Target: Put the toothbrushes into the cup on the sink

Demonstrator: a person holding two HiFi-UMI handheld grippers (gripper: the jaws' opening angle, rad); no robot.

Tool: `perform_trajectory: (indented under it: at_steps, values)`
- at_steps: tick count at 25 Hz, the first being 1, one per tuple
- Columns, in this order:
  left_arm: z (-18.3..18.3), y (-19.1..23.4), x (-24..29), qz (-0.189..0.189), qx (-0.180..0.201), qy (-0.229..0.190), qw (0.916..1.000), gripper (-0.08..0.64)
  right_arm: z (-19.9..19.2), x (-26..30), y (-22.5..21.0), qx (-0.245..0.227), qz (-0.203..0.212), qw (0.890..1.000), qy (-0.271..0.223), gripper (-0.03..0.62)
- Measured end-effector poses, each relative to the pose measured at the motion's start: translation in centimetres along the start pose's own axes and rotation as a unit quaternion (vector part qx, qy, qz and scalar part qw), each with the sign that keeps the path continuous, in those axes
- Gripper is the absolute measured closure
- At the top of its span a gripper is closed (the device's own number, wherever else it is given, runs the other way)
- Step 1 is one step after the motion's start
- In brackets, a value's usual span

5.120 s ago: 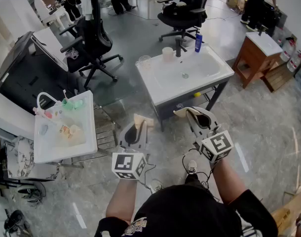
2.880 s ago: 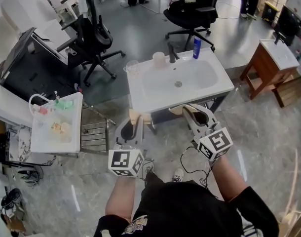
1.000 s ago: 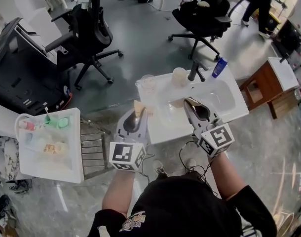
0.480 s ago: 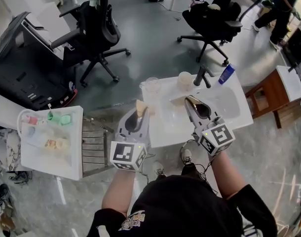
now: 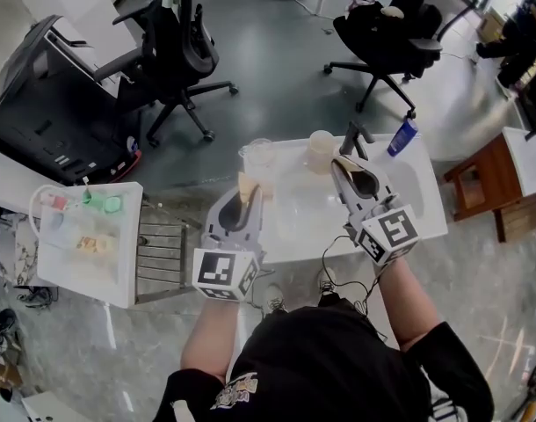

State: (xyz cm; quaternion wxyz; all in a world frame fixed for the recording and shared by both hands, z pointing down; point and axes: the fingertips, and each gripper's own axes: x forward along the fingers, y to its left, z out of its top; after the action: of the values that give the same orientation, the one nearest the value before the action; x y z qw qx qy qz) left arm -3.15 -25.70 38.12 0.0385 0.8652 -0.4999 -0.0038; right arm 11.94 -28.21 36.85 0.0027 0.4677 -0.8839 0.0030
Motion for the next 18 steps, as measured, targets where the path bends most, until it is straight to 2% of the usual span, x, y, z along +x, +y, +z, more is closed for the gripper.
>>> perform_trajectory:
  at_steps: [10, 18]
  values:
    - [0.3, -2.6, 1.9, 0.016, 0.014, 0.001, 0.9998, 0.503, 0.5, 1.0, -5.3, -0.009, 0.004, 1.000, -0.009, 0.532]
    - [-0.3, -3.4, 2.2, 0.027, 0.014, 0.000, 0.9995, 0.503, -1.4, 3.8, -8.6, -0.013, -0.005, 1.000, 0.004, 0.532]
